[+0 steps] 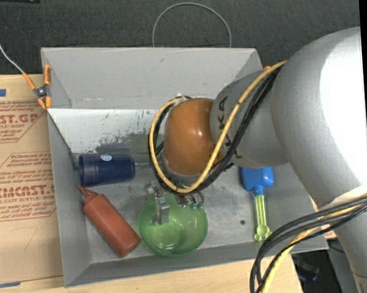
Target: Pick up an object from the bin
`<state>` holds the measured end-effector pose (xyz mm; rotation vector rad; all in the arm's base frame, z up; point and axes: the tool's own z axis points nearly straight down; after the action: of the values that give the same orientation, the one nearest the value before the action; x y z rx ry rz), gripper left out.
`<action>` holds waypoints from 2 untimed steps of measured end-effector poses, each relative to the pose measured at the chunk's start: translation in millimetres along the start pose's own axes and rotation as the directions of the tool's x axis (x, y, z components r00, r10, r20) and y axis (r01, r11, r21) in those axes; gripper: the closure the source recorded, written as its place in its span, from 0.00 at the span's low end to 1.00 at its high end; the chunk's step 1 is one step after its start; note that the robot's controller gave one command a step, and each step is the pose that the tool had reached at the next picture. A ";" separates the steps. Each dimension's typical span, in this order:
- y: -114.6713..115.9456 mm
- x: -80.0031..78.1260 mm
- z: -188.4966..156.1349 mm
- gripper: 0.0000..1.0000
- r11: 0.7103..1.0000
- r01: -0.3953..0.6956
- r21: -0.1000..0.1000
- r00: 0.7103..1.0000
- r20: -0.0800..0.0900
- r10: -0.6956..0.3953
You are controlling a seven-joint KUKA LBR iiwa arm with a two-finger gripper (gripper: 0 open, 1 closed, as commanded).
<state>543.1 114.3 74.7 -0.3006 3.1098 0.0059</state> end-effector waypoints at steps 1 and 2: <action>0.6 4.4 4.6 0.00 1.000 0.000 -0.001 1.000 -0.012 0.000; 0.1 0.1 0.1 1.00 1.000 0.000 -0.001 1.000 0.000 0.000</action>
Offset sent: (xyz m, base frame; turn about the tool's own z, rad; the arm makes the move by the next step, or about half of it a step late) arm 0.0000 0.0000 0.0000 0.0000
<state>542.9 114.4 74.6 -0.3008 3.1103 0.0067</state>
